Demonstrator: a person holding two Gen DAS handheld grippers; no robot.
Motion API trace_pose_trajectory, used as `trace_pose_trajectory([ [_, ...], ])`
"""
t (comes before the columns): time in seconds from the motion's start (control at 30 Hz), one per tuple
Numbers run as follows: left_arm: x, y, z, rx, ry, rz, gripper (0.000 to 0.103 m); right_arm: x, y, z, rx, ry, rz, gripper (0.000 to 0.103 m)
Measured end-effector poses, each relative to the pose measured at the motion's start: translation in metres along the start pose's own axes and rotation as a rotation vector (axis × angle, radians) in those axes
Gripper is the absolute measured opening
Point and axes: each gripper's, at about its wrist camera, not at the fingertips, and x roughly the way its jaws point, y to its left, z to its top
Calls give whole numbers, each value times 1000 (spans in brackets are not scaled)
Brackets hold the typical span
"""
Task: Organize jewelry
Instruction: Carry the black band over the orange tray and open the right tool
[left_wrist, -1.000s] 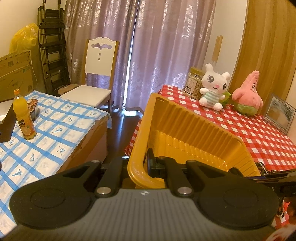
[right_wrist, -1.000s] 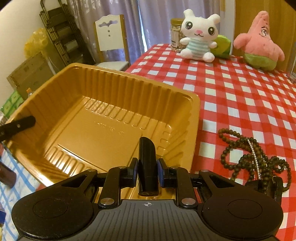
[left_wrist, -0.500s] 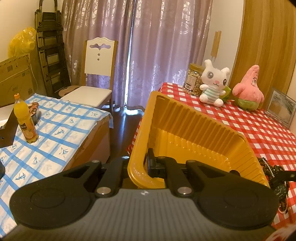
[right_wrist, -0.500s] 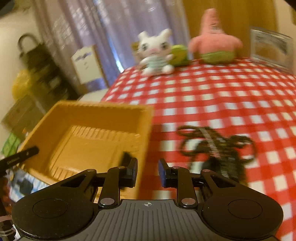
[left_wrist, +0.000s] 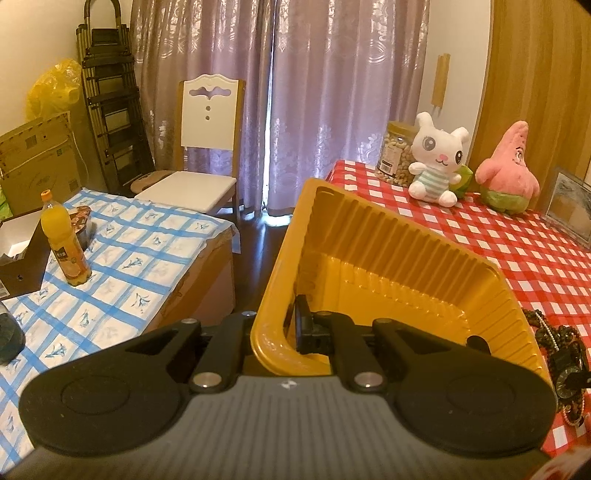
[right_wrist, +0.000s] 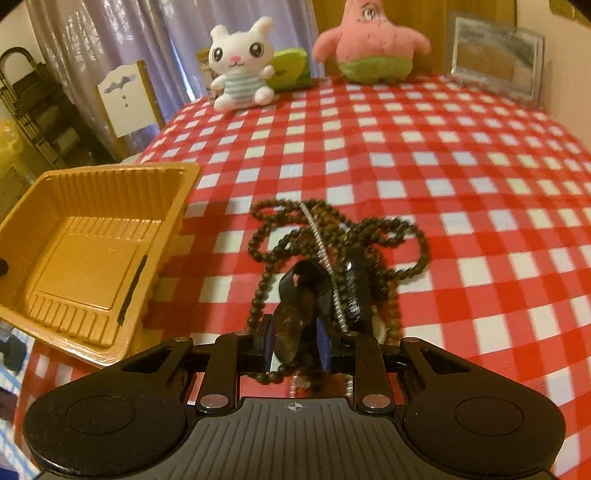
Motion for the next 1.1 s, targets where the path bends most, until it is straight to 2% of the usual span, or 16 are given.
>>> trace_pose_trajectory([
  [0.1, 0, -1, 0, -3, 3, 5, 7, 3, -2, 0, -7, -5, 32, 24],
  [0.13, 0, -1, 0, -2, 4, 7, 7, 4, -2, 0, -6, -3, 42, 21],
  [0.17, -1, -2, 1, -3, 5, 8, 7, 4, -4, 1, -2, -5, 61, 12],
  [0.2, 0, -3, 1, -3, 6, 9, 7, 4, -5, 2, 9, -5, 81, 10],
  [0.47, -1, -2, 0, -5, 7, 9, 7, -16, 9, 19, 37, -57, 133, 9],
  [0.6, -2, -2, 0, -3, 11, 11, 7, -32, 36, 34, -11, -112, 225, 9],
  [0.7, -2, -1, 0, -3, 14, 13, 7, -33, 62, 43, -57, -119, 310, 9],
  [0.93, -2, 0, -1, -7, 26, 18, 7, 2, 118, 44, -173, -43, 423, 9],
  [1.1, -1, -1, -1, -5, 29, 21, 7, 33, 137, 34, -210, 36, 412, 9],
])
